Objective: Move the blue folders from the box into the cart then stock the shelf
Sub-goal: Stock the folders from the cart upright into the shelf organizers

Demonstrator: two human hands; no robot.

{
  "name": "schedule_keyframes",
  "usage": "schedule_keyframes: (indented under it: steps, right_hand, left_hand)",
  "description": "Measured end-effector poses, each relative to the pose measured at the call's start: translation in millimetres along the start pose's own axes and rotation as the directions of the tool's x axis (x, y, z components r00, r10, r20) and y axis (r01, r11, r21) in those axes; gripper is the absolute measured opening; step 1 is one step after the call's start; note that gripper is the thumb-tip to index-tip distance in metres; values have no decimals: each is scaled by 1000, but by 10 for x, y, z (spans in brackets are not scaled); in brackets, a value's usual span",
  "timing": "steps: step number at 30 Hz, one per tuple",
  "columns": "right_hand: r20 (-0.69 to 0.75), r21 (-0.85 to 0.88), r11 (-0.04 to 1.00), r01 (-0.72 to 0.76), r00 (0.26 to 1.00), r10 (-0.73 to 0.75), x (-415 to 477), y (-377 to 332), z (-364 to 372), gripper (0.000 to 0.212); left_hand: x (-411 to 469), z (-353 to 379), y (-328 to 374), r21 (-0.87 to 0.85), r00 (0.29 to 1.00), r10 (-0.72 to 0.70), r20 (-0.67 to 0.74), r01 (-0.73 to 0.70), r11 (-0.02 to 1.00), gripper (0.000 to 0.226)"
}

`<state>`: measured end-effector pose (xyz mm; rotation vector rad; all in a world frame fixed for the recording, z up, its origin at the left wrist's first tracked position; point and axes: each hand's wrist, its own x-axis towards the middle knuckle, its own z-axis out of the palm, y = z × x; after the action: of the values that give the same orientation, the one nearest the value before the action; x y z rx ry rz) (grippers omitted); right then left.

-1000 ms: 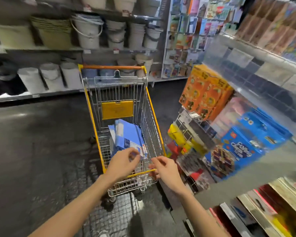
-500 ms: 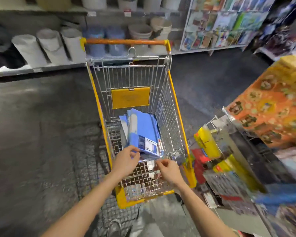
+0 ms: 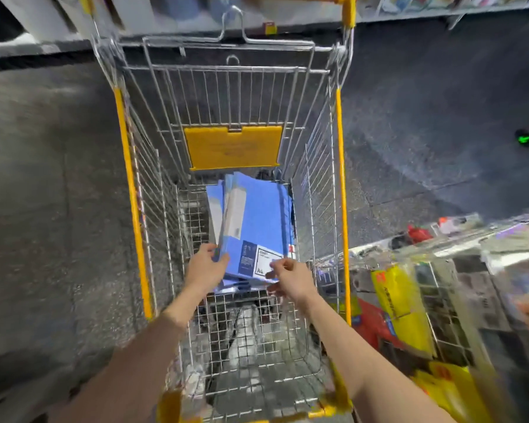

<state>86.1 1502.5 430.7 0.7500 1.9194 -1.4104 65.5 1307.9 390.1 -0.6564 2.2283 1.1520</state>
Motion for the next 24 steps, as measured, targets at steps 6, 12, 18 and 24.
schedule_keyframes:
  steps: [6,12,18,24]
  right_hand:
    - [44,-18,997,-71,996,71,390,59,-21,20]
    - [-7,5,993,-118,993,118,647,115,-7,21]
    - [-134,26,1000,9,991,-5,930,-91,80,48]
    - [-158,-109,992,67,984,-84,1135,-131,35,63]
  left_hand:
    - [333,270,-160,-124,984,-146,100,158,980,53]
    - [491,444,-126,-306,950,-304,68,310,900,40]
    - [319,557,123,-464,938,-220,269,326,823,34]
    - [196,601,191,-532,860,-55,507,363,765,44]
